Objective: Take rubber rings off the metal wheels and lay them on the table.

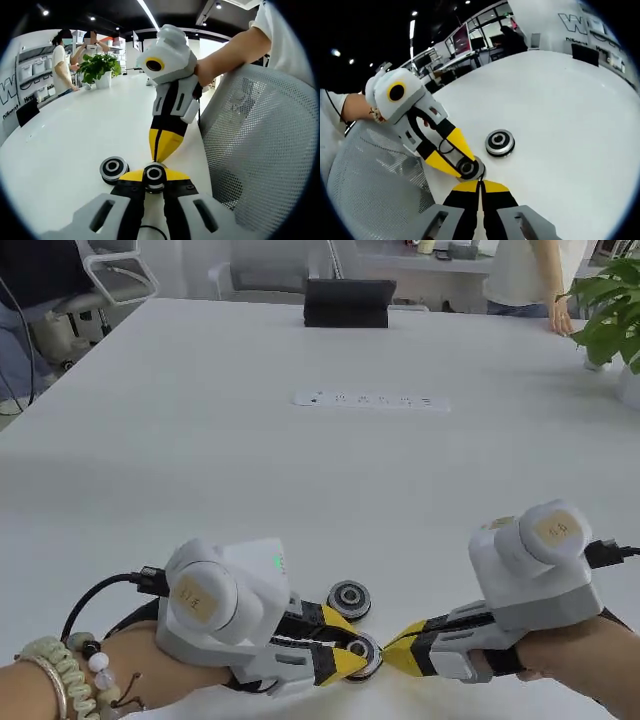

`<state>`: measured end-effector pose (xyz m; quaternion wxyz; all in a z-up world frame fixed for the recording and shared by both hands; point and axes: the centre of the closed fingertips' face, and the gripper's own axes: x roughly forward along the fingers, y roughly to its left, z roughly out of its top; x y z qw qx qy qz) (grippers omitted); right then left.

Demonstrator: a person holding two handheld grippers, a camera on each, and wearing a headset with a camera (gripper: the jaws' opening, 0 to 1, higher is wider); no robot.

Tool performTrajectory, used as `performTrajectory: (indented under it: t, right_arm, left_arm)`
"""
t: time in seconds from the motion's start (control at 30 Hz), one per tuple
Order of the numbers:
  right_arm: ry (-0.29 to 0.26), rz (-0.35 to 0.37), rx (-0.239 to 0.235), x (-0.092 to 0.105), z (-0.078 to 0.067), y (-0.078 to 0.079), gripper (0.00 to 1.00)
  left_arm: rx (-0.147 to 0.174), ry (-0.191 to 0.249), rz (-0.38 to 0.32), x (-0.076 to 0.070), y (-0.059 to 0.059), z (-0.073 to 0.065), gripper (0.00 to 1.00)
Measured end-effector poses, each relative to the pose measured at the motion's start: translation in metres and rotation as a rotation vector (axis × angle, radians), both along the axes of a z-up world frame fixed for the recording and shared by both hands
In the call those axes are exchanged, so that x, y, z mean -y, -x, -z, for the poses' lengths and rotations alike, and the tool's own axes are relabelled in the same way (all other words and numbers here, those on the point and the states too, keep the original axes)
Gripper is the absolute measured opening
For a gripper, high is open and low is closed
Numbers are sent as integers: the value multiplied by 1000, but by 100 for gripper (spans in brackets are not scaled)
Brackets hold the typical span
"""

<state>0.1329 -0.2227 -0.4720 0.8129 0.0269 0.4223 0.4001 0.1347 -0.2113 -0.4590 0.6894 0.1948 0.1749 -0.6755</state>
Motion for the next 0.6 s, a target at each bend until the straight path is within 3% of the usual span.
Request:
performTrajectory:
  t: [0.37,0.6]
  right_arm:
    - [-83,108,-98,2,-1,-2,0]
    - [-97,155,-147,2,1,-2,0]
  left_arm:
    - [-1,4,1,0,0,0,8]
    - [-3,8,1,0,0,0,8]
